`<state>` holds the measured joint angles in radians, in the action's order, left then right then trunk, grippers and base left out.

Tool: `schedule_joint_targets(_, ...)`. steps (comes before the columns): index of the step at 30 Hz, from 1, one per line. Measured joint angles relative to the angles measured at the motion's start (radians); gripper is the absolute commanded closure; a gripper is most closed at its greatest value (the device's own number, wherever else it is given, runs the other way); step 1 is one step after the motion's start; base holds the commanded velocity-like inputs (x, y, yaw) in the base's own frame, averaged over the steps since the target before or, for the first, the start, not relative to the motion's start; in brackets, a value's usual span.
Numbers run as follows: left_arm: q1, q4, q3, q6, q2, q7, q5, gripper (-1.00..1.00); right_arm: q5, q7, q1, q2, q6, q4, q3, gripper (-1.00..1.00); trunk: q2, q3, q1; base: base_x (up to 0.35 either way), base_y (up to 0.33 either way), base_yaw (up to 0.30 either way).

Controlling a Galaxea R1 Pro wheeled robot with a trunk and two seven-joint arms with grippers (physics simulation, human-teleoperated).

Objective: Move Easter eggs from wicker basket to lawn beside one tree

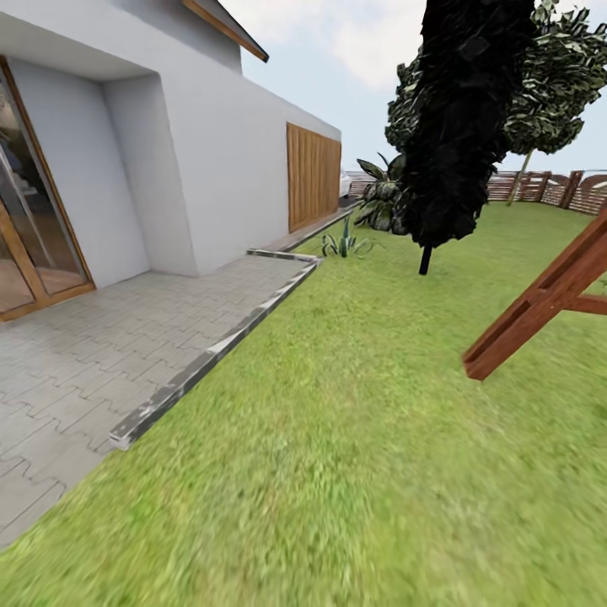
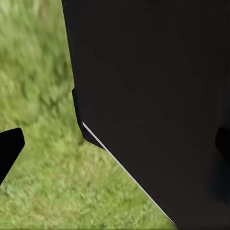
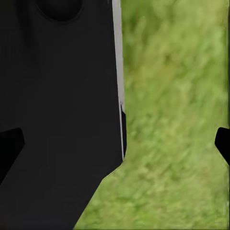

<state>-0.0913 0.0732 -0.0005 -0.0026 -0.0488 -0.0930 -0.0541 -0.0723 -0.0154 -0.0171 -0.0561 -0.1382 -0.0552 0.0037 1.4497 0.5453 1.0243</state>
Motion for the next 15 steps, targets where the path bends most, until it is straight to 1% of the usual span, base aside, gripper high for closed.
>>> schedule_joint_targets(5,0.0,0.0,0.0,0.001,0.0,0.001,0.0,-1.0,0.0,0.0,0.0,-0.001,0.0,0.0,-0.001,-1.0,0.0,0.0,0.0,0.339,0.0,0.054)
schedule_joint_targets(13,0.0,0.0,0.0,0.001,0.0,0.001,0.0,-1.0,0.0,0.001,0.0,-0.001,0.001,-0.001,0.0,-1.0,0.0,0.0,0.0,0.339,0.0,0.004)
schedule_joint_targets(15,0.0,0.0,0.0,0.001,0.0,0.0,0.0,-1.0,-0.001,0.007,0.0,-0.001,0.001,-0.015,-0.001,-1.0,0.0,0.0,0.0,0.338,0.0,-0.067)
